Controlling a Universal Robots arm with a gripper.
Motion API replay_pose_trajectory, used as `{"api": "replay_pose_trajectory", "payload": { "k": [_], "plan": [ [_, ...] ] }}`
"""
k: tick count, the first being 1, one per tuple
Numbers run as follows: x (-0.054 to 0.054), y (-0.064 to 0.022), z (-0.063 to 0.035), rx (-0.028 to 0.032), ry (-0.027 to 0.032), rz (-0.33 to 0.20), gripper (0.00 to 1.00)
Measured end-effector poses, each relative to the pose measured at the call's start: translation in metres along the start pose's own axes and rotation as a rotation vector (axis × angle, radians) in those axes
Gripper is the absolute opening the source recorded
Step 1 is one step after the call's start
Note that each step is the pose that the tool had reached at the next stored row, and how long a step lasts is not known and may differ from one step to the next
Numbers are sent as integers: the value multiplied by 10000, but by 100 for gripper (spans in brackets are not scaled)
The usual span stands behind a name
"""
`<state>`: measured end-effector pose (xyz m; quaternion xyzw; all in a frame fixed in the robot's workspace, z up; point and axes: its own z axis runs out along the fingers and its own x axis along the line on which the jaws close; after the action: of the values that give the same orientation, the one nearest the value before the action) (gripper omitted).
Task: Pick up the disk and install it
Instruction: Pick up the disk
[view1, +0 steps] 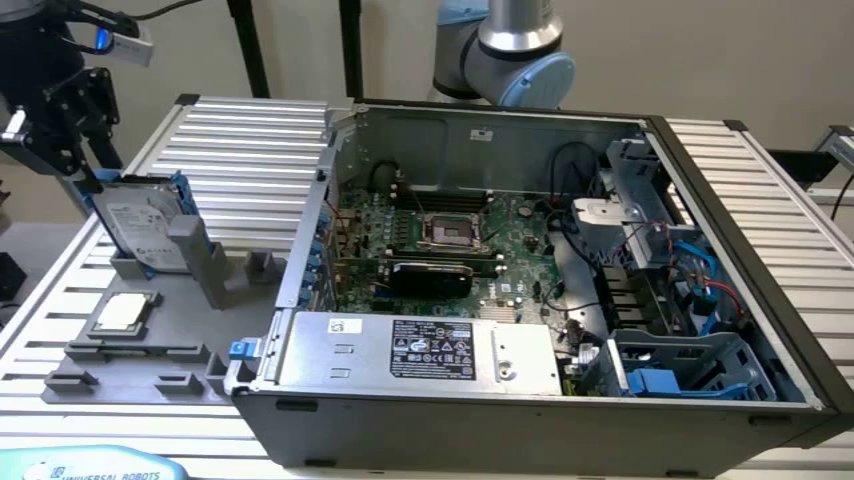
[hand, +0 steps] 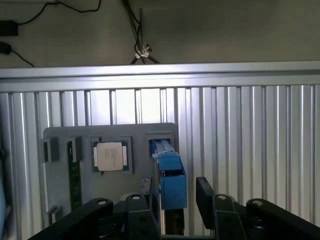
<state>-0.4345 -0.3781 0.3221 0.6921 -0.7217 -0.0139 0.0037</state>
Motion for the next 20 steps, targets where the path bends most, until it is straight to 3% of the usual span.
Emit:
{"api": "replay_pose_trajectory", "payload": {
  "k": [8, 16, 20],
  "plan": [
    [0, -3, 136, 17, 170, 4, 48],
    [2, -6, 267, 188, 184, -6, 48],
    [2, -8, 317, 207, 183, -7, 48]
  ]
}}
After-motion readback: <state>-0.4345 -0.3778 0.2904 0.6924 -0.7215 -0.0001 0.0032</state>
